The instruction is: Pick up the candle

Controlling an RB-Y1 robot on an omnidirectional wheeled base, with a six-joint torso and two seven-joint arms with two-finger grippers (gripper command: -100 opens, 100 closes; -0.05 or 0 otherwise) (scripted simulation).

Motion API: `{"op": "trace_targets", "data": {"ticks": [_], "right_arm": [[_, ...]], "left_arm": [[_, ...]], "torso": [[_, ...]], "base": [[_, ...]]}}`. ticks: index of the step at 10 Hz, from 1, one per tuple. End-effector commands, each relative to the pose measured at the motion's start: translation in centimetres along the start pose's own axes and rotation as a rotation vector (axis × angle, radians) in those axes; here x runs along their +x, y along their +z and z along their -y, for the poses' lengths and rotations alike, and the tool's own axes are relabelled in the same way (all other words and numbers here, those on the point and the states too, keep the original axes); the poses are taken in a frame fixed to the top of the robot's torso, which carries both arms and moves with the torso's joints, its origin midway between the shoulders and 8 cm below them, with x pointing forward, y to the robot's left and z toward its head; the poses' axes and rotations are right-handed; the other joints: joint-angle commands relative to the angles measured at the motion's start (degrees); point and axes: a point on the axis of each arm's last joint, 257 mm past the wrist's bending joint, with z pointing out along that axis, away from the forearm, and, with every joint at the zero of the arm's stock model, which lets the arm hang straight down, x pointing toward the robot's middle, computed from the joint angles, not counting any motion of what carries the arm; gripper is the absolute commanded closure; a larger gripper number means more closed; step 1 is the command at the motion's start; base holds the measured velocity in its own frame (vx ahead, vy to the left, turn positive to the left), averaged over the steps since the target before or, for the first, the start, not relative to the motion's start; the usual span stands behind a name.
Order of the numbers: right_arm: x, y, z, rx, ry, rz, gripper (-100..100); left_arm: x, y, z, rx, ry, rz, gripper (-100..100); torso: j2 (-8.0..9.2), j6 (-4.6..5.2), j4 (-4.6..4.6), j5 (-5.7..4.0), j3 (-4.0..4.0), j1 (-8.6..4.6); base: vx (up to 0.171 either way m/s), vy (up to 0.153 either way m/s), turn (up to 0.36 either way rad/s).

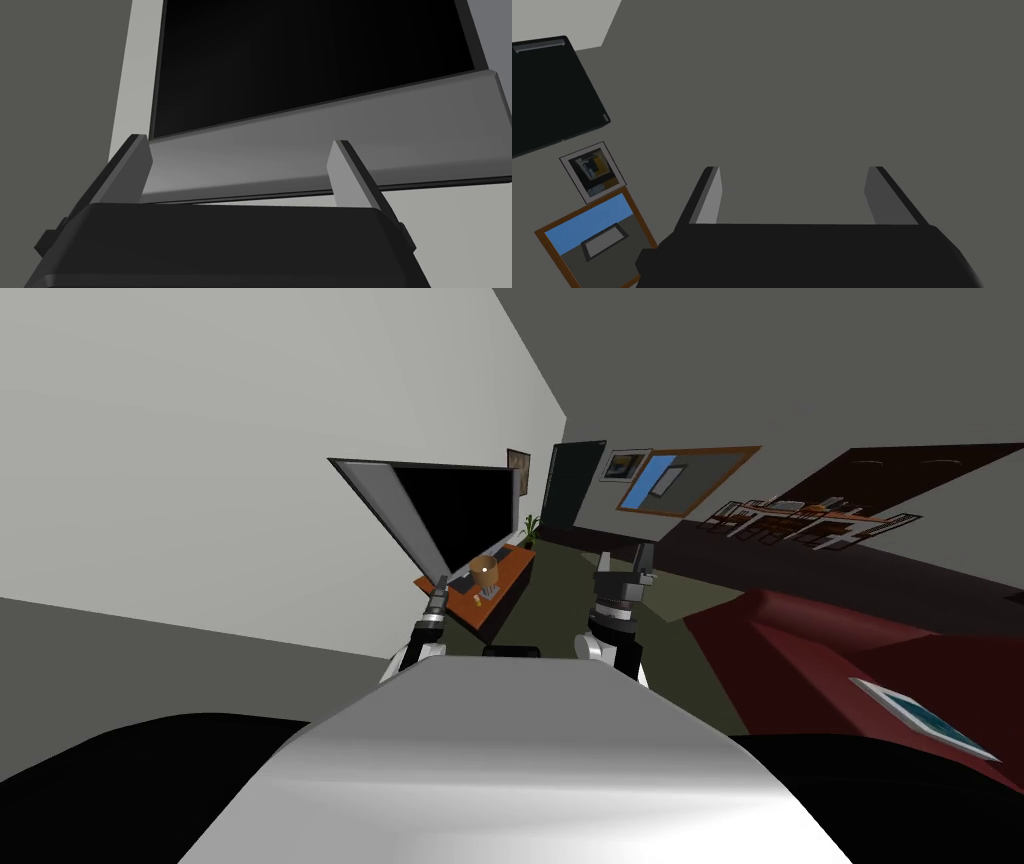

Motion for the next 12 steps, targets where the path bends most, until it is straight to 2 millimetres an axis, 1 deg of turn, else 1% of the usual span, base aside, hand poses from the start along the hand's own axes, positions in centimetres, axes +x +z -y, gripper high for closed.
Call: {"op": "trace_targets", "data": {"ticks": [1,2,3,5,6,9,10,12], "right_arm": [[0.0,0.0,0.0,0.0,0.0,0.0,0],[0.0,0.0,0.0,0.0,0.0,0.0,0],[0.0,0.0,0.0,0.0,0.0,0.0,0],[0.0,0.0,0.0,0.0,0.0,0.0,0],[0.0,0.0,0.0,0.0,0.0,0.0,0],[0.0,0.0,0.0,0.0,0.0,0.0,0],[0.0,0.0,0.0,0.0,0.0,0.0,0],[0.0,0.0,0.0,0.0,0.0,0.0,0]], "left_arm": [[0.0,0.0,0.0,0.0,0.0,0.0,-100],[0.5,-0.7,-1.9,-0.043,0.023,-0.021,-100],[0.5,-0.7,-1.9,-0.043,0.023,-0.021,-100],[1.5,-2.4,-5.7,-0.131,0.068,-0.063,-100],[1.5,-2.4,-5.8,-0.133,0.068,-0.064,-100],[2.7,-6.0,-11.5,-0.271,0.134,-0.132,-100],[2.7,-6.0,-11.5,-0.271,0.134,-0.132,-100],[3.2,-8.9,-15.2,-0.363,0.177,-0.18,-100]], "torso": [[0.0,0.0,0.0,0.0,0.0,0.0],[0.05,0.01,0.01,0.01,0.03,0.05],[0.02,0.01,0.01,0.0,0.01,-0.06],[-0.45,0.03,-0.09,-0.05,-0.25,-0.23],[-0.53,0.01,-0.12,-0.02,-0.3,-0.09],[-0.23,0.01,-0.05,-0.01,-0.13,-0.03],[-0.23,0.01,-0.05,-0.01,-0.14,-0.06],[-0.17,0.0,-0.04,-0.01,-0.1,-0.07]], "base": [[-0.014,0.006,-0.079],[0.002,-0.036,-0.114],[0.057,-0.085,-0.182],[0.158,-0.054,-0.235],[0.083,-0.015,-0.06],[0.064,-0.024,-0.174],[0.053,-0.022,-0.068],[0.069,-0.026,-0.147]]}}
